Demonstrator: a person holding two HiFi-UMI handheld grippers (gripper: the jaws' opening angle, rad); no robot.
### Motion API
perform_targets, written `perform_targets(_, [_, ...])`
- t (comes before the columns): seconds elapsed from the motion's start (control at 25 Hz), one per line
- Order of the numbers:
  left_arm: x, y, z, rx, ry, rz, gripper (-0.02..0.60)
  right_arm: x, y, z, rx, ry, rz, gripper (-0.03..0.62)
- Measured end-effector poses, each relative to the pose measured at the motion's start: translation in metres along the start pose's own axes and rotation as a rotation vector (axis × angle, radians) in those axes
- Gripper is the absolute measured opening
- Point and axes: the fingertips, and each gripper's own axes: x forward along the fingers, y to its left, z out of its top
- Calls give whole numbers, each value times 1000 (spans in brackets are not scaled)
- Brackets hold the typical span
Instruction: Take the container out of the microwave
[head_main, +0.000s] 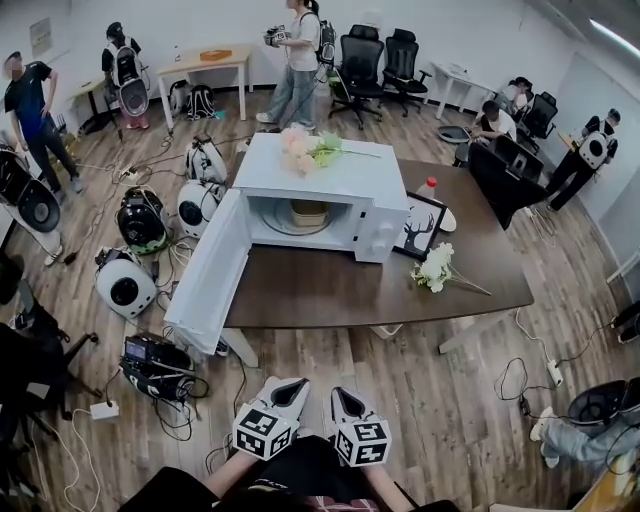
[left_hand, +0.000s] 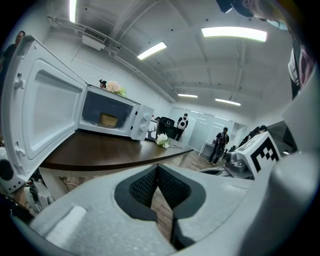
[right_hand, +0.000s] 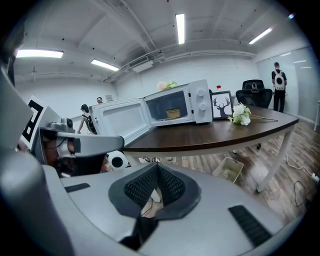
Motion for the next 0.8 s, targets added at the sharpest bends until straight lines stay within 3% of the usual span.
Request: perform_targets(0.8, [89,85,75,17,-36,-49,9,100,-34,81,-25,-29,-29,8])
